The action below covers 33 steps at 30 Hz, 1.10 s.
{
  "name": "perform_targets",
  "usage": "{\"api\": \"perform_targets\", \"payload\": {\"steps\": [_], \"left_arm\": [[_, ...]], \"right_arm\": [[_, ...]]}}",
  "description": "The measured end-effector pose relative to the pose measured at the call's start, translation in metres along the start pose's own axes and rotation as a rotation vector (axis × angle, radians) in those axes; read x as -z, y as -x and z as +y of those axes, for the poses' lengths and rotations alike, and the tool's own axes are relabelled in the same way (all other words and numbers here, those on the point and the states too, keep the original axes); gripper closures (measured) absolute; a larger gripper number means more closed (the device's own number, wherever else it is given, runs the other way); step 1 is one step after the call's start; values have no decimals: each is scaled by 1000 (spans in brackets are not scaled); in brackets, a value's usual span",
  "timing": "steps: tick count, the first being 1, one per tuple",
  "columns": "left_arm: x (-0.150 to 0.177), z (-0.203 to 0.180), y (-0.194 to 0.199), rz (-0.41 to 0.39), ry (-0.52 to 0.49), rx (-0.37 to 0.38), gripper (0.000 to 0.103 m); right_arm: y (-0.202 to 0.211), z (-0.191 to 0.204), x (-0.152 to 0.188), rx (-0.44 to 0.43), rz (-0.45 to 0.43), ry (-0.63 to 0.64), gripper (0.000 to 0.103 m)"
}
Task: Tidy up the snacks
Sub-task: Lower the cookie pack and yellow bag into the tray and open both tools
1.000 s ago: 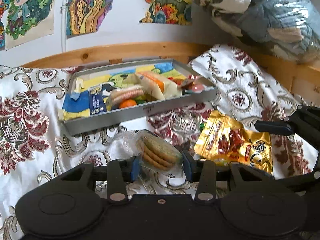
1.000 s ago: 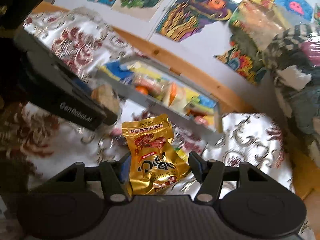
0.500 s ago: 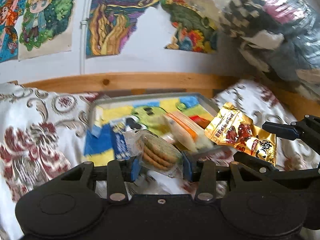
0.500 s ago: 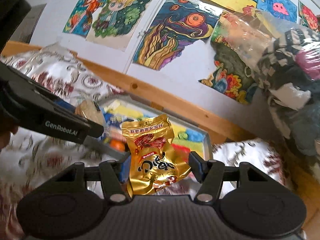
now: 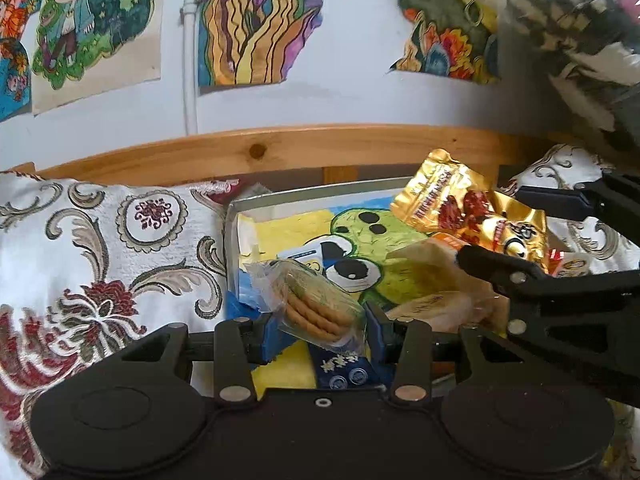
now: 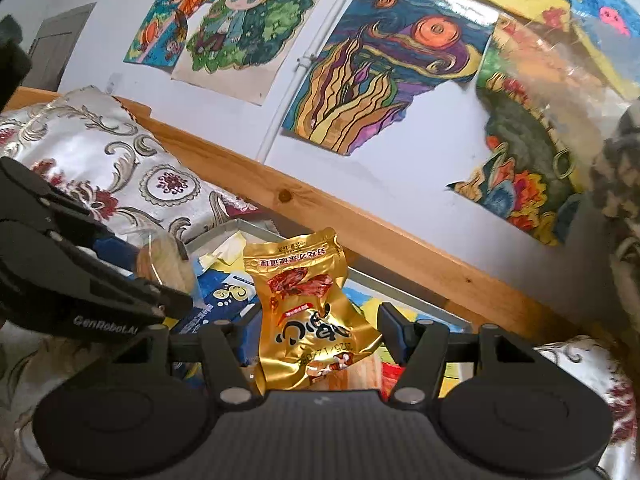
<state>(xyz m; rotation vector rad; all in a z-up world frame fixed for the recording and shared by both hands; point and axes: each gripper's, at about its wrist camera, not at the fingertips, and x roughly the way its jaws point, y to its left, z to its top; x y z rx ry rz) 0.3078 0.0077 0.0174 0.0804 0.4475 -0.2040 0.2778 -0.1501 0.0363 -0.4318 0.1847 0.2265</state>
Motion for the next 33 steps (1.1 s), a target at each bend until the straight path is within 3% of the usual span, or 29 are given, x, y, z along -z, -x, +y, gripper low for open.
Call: {"api": "perform_targets", "payload": {"steps": [7, 20, 22, 26, 33], "left_arm": [[8, 5, -17, 29, 6, 14, 58], [14, 9, -24, 54, 29, 4, 56], [14, 11, -23, 59, 52, 0, 50], [11, 14, -18, 51, 76, -31, 29], [3, 13, 3, 14, 108, -69, 13]], "right_arm": [[-26, 2, 7, -13, 42, -11, 39], [-33, -4, 16, -1, 87, -50, 34], [-32, -5, 16, 20, 85, -51, 19], [-22, -11, 15, 46, 66, -54, 13], [-2, -23, 10, 92, 42, -78, 4]]}}
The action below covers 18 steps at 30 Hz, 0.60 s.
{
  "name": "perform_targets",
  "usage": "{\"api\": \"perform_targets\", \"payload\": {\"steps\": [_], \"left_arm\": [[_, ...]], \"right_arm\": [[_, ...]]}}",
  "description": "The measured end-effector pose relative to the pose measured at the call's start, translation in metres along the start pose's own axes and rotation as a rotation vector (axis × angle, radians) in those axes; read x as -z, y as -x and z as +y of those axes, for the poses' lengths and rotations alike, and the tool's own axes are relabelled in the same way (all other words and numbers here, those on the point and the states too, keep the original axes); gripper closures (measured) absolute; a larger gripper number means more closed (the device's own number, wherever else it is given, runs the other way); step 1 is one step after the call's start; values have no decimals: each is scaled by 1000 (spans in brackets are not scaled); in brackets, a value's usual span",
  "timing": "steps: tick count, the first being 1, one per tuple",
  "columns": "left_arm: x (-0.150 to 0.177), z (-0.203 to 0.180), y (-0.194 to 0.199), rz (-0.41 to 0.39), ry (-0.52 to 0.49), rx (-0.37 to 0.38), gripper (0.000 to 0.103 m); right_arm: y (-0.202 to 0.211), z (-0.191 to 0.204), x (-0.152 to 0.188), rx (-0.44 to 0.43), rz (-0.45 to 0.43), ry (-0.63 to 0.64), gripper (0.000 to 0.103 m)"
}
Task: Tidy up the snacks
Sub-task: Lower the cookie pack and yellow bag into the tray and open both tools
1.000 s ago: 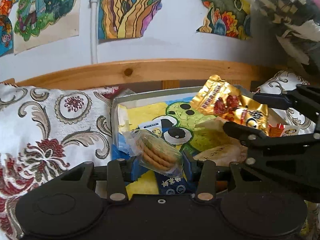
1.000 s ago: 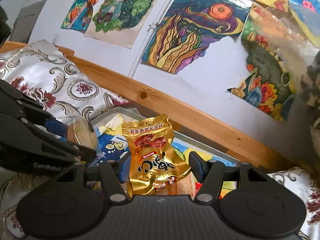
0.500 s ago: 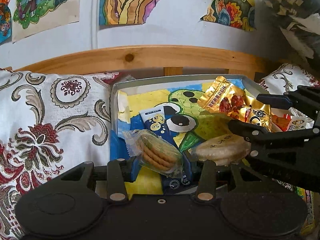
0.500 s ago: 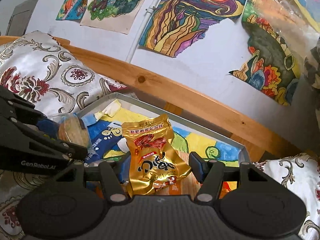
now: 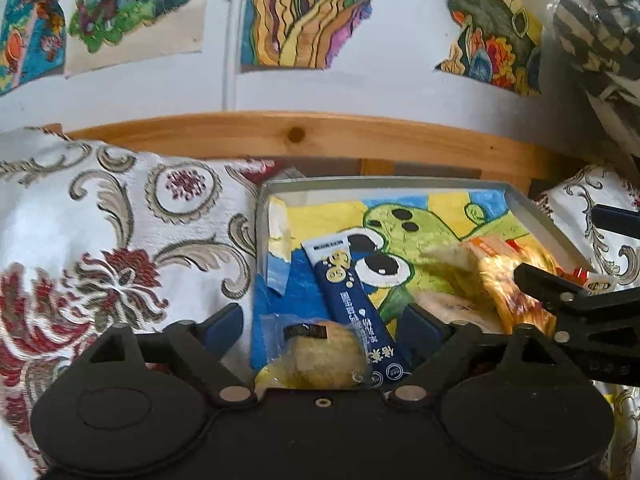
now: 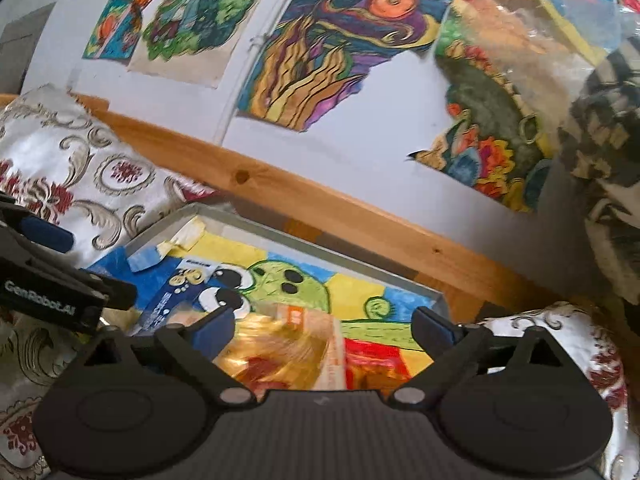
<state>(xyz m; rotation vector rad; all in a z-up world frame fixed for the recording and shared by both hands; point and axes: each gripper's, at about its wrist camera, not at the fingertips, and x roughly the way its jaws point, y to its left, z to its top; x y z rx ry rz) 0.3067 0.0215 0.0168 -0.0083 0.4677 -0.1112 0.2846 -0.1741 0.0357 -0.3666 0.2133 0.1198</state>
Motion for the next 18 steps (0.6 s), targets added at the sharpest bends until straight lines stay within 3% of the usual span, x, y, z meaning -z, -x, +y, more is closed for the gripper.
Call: {"api": "perform_targets", "payload": {"steps": [10, 18], "left_arm": [[-1, -4, 39, -53, 9, -32, 1], [5, -11, 71, -67, 19, -27, 1]], "right_arm": [[34, -22, 0, 54, -27, -45, 0], [74, -39, 0, 61, -64, -104, 0]]}}
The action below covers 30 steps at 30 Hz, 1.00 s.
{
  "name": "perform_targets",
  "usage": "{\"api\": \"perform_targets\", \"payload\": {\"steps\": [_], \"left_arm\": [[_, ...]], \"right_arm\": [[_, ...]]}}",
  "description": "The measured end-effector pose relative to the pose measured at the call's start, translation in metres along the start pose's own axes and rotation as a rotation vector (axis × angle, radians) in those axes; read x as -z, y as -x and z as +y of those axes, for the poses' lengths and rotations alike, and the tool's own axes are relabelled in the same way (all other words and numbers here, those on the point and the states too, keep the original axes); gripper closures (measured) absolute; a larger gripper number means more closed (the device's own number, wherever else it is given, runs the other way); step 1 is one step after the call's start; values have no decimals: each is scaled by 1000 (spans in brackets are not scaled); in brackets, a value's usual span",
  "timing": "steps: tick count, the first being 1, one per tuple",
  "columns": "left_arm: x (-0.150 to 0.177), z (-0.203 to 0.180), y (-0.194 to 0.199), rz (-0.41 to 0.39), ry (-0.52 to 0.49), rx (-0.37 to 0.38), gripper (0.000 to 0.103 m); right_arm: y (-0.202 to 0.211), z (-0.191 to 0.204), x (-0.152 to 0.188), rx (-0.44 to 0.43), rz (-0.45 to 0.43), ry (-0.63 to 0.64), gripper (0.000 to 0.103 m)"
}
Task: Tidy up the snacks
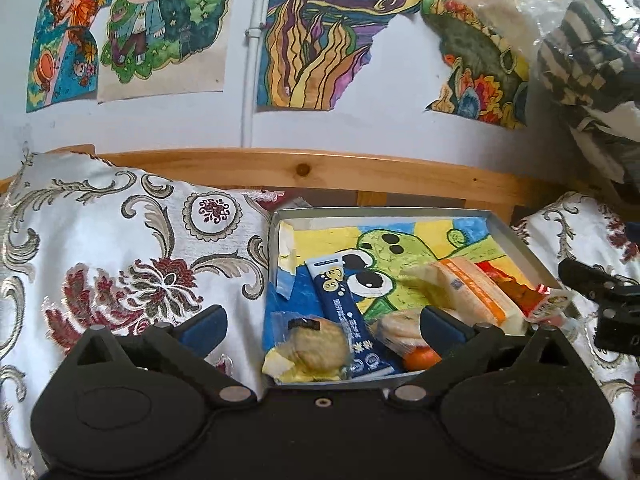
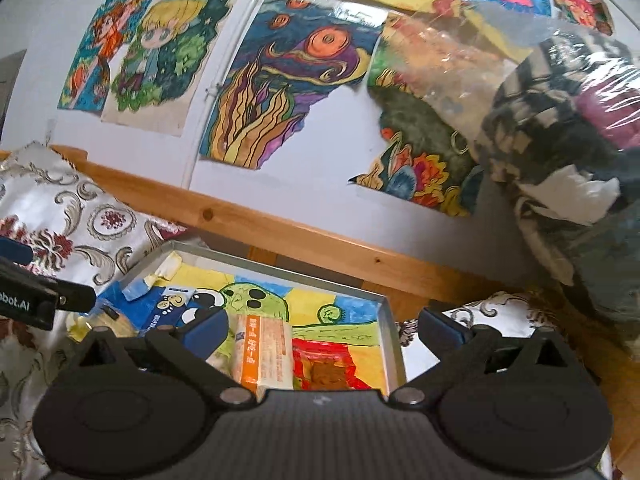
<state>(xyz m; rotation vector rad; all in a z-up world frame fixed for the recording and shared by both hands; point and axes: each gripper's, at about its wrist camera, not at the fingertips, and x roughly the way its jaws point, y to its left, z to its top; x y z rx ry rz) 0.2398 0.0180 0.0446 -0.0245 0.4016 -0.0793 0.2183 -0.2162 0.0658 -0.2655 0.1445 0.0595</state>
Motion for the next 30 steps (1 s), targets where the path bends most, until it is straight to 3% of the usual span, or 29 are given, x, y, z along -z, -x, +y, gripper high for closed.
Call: {"api": "perform_targets", "payload": {"steps": [9, 22, 30], "left_arm": [[11, -10, 33, 1, -8, 4, 1], [21, -3, 36, 1, -15, -20, 1], [31, 6, 25, 4, -23, -31, 1]], "right_arm": [[38, -7, 8, -33, 15, -18, 0], [31, 28, 49, -156, 138, -13, 0], [24, 54, 71, -463, 221, 99, 0]]}}
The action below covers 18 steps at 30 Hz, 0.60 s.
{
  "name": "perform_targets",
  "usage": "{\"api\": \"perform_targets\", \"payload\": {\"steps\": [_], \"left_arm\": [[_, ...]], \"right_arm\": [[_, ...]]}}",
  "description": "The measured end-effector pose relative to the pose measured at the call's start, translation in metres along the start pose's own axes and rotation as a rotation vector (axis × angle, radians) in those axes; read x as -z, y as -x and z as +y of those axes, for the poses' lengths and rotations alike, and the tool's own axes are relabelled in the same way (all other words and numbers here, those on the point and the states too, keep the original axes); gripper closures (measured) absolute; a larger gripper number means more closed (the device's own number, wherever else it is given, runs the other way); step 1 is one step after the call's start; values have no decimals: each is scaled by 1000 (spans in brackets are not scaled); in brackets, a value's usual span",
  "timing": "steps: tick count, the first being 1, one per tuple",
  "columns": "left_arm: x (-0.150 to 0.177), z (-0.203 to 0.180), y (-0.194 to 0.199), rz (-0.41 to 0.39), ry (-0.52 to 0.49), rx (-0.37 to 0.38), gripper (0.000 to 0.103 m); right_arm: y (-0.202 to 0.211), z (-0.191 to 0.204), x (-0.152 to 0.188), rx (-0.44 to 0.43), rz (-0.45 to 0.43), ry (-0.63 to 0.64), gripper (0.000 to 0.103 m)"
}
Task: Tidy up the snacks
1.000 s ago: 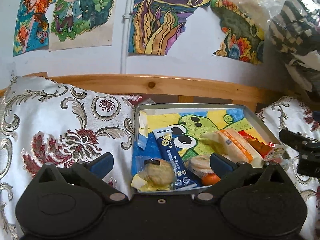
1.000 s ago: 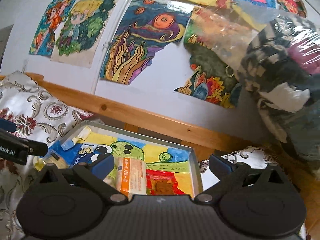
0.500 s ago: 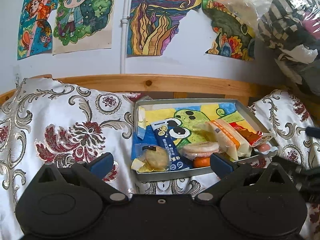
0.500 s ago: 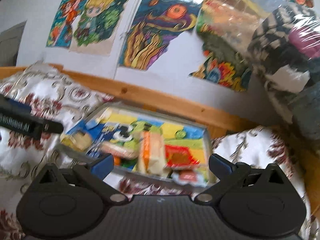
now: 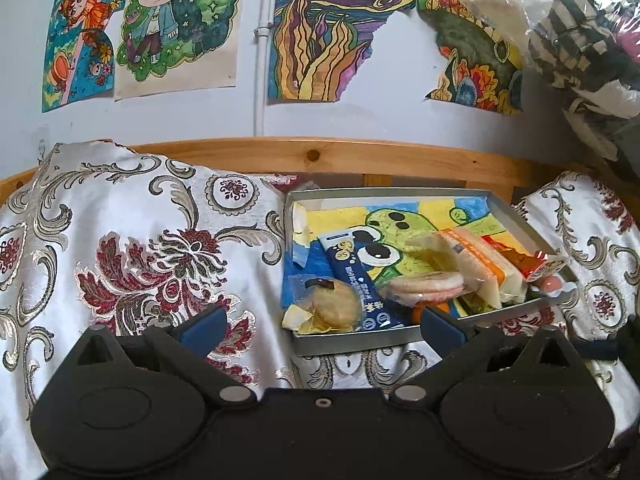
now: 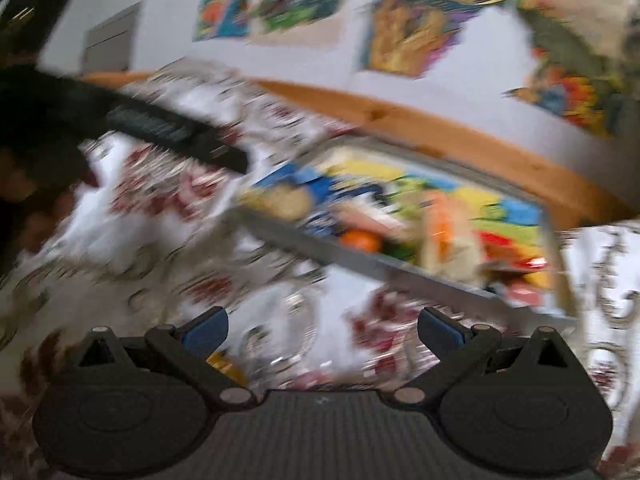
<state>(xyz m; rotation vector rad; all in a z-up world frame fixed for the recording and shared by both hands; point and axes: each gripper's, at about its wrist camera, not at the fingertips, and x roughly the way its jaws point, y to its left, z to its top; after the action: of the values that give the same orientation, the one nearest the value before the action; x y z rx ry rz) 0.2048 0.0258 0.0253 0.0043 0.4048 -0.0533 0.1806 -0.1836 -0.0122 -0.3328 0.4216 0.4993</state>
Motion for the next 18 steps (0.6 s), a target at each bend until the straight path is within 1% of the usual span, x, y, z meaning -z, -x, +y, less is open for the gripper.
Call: {"api": "perform_targets", "payload": {"steps": [3, 6, 8, 9, 10, 12, 14, 16, 17, 18], "left_arm": [[3, 5, -8, 12, 1, -6, 1], [5, 12, -14, 21, 19, -12, 1], [7, 16, -17, 26, 33, -17, 1], [8, 18, -19, 31, 38, -19, 1], [9, 19, -20, 36, 43, -21, 1], [11, 20, -24, 43, 46, -24, 1], [13, 20, -26, 50, 42, -27, 1], [14, 19, -27, 51, 36, -30, 1], [15, 19, -27, 51, 34, -30, 1], [15, 19, -27, 52, 33, -30, 1]], "right_arm": [[-8, 8, 4, -75, 30, 13, 0], [-16, 12, 8, -209, 81, 34, 0], [-21, 18, 11, -283, 125, 90, 1], [-24, 22, 14, -302, 144, 129, 4], [-27, 26, 17, -306, 161, 161, 9], [-33, 32, 23, -312, 197, 219, 15], [-37, 37, 28, -315, 211, 255, 15], [-38, 40, 32, -315, 203, 265, 16], [-39, 41, 33, -313, 198, 260, 20], [-41, 40, 35, -310, 196, 252, 27]]}}
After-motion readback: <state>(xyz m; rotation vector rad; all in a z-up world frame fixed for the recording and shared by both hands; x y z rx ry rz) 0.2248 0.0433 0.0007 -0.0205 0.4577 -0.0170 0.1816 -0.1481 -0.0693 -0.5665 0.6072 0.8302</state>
